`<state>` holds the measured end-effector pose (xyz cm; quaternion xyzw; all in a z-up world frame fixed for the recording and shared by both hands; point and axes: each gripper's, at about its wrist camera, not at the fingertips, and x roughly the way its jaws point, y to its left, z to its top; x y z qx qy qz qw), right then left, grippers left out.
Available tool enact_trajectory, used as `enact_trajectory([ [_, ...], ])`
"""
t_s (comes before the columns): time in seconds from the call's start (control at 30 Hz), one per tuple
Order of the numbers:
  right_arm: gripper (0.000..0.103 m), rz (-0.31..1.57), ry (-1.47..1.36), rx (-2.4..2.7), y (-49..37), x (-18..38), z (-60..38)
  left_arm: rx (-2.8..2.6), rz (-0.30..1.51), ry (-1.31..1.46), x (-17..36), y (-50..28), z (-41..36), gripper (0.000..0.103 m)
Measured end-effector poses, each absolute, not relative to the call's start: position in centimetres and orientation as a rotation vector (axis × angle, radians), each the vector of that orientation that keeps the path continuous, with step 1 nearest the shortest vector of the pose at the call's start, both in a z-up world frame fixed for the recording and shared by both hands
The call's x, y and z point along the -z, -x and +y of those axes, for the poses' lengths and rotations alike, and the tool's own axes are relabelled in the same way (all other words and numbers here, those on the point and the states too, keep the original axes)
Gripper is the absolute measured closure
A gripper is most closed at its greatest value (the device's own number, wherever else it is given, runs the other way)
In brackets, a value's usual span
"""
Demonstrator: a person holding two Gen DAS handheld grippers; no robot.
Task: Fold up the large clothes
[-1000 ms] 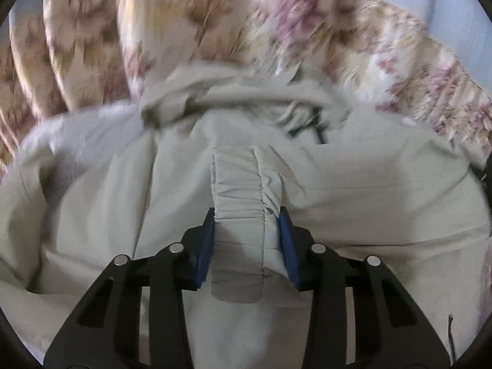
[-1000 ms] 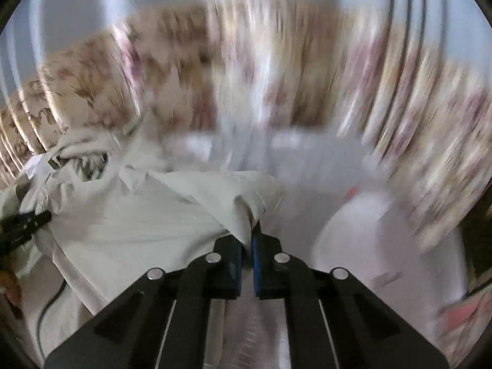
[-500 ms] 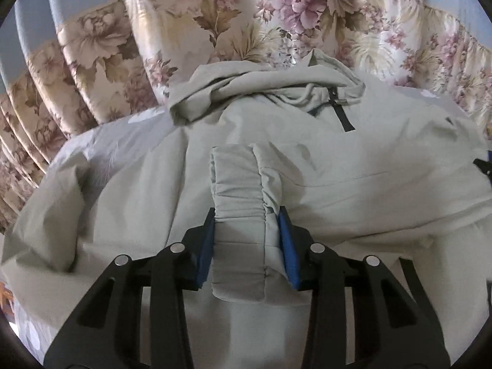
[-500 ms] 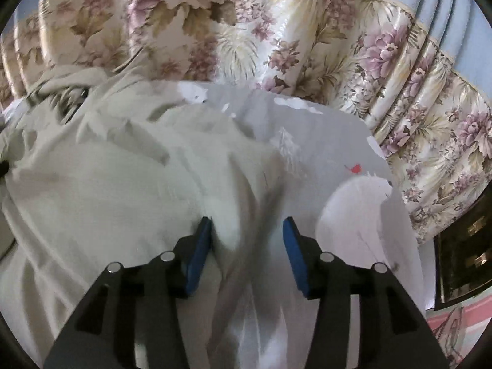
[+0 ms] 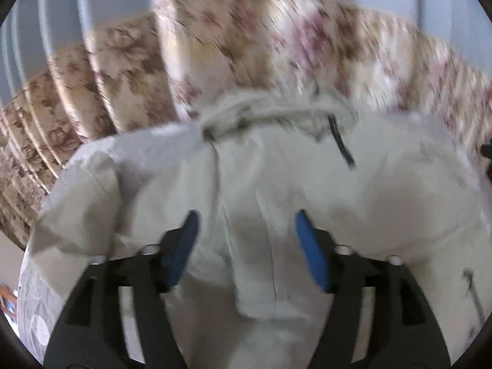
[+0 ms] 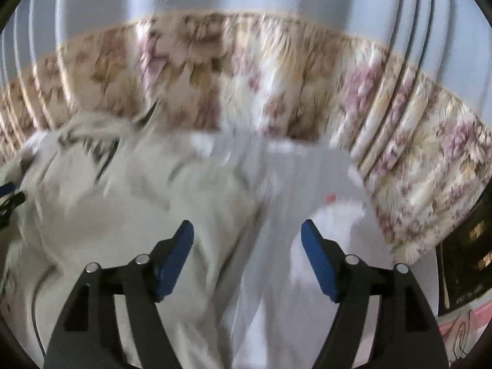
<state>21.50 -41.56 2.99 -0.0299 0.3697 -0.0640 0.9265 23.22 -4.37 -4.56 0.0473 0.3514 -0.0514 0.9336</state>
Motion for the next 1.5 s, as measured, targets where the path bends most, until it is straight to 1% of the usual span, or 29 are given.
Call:
enact_trajectory([
  [0.03, 0.030, 0.762, 0.053, 0.119, -22.9, -3.2, -41.8, 0.103, 0.714, -0.083, 3.9, -23.7, -4.2, 0.019],
  [0.1, 0.030, 0.806, 0.027, 0.098, -26.5, -2.6, -42.4, 0.099, 0.711, -0.084, 3.1, -25.0, -4.2, 0.018],
  [0.17, 0.033, 0.875, -0.010, 0.068, -30.2, -0.8, -42.6, 0.092, 0.717, -0.106, 3.2, -26.6, -4.5, 0.018],
  [0.2, 0.035, 0.896, -0.008, 0.071, -31.1, -0.1, -42.5, 0.088, 0.725, -0.115, 3.5, -27.3, -4.7, 0.018],
  [0.27, 0.045, 0.971, -0.018, 0.048, -33.4, 2.0, -42.2, 0.082, 0.755, -0.129, 4.5, -28.5, -4.9, 0.019],
  [0.3, 0.046, 0.997, -0.016, 0.051, -33.8, 2.8, -42.0, 0.090, 0.775, -0.127, 5.2, -29.1, -4.9, 0.019],
  [0.33, 0.050, 1.025, -0.014, 0.054, -34.3, 3.6, -41.8, 0.087, 0.782, -0.133, 5.8, -29.5, -4.9, 0.019],
  [0.37, 0.064, 1.040, -0.026, 0.035, -34.3, 4.3, -41.7, 0.080, 0.791, -0.143, 6.4, -29.9, -4.8, 0.019],
  [0.4, 0.074, 1.047, -0.032, 0.016, -34.3, 4.6, -41.6, 0.079, 0.802, -0.146, 6.9, -30.2, -4.8, 0.019],
  [0.43, 0.096, 1.047, -0.019, 0.016, -34.2, 4.9, -41.4, 0.073, 0.813, -0.145, 7.5, -30.5, -4.6, 0.019],
  [0.47, 0.100, 1.030, 0.012, 0.042, -34.0, 4.7, -41.3, 0.060, 0.824, -0.152, 8.3, -30.8, -4.5, 0.019],
  [0.57, 0.103, 0.944, 0.032, 0.136, -33.2, 3.3, -42.0, 0.030, 0.850, -0.183, 9.9, -31.6, -4.2, 0.017],
  [0.63, 0.103, 0.868, 0.151, 0.284, -32.7, 2.5, -42.2, 0.018, 0.852, -0.180, 10.1, -31.8, -4.0, 0.016],
  [0.67, 0.103, 0.865, 0.170, 0.324, -32.9, 2.7, -42.7, 0.007, 0.848, -0.186, 10.1, -31.9, -4.0, 0.015],
  [0.73, 0.103, 0.925, 0.047, 0.284, -33.0, 3.3, -44.1, 0.006, 0.852, -0.189, 10.0, -32.1, -4.0, 0.015],
  [0.8, 0.096, 0.897, -0.006, 0.264, -31.9, 2.4, -44.2, 0.041, 0.827, -0.145, 8.9, -31.4, -3.6, 0.016],
  [0.83, 0.072, 0.883, -0.010, 0.241, -31.2, 1.8, -43.8, 0.054, 0.816, -0.126, 8.2, -31.0, -3.4, 0.016],
  [0.87, 0.040, 0.865, -0.017, 0.210, -30.4, 1.2, -43.2, 0.070, 0.795, -0.103, 7.1, -30.1, -2.9, 0.016],
  [0.9, 0.032, 0.828, -0.023, 0.187, -29.0, 0.5, -42.4, 0.076, 0.779, -0.094, 6.4, -29.5, -2.6, 0.014],
  [0.93, 0.031, 0.799, -0.022, 0.171, -27.7, -0.1, -41.5, 0.081, 0.758, -0.085, 5.5, -28.6, -2.2, 0.010],
  [0.97, 0.031, 0.793, -0.016, 0.151, -26.6, -0.5, -40.6, 0.082, 0.738, -0.078, 4.4, -27.3, -1.4, 0.008],
  [1.13, 0.031, 0.768, -0.036, 0.071, -20.9, -1.5, -38.0, -0.020, 0.679, -0.082, 1.6, -23.6, 4.4, 0.008],
  [1.2, 0.029, 0.755, -0.018, 0.059, -18.3, -1.6, -37.1, -0.097, 0.676, -0.079, 1.3, -23.4, 8.0, 0.008],
  [1.27, 0.027, 0.751, -0.003, 0.054, -16.8, -1.6, -36.5, -0.180, 0.697, -0.070, 1.6, -23.9, 11.7, 0.008],
  [1.33, 0.027, 0.748, 0.020, 0.056, -15.3, -1.4, -36.0, -0.257, 0.755, -0.021, 2.9, -25.1, 16.2, 0.008],
  [1.37, 0.026, 0.750, 0.024, 0.056, -15.0, -1.4, -36.0, -0.259, 0.789, 0.050, 3.8, -25.7, 18.6, 0.008],
  [1.5, 0.026, 0.762, 0.031, 0.058, -13.9, -1.2, -35.7, -0.179, 0.856, 0.270, 5.9, -27.0, 22.7, 0.008],
])
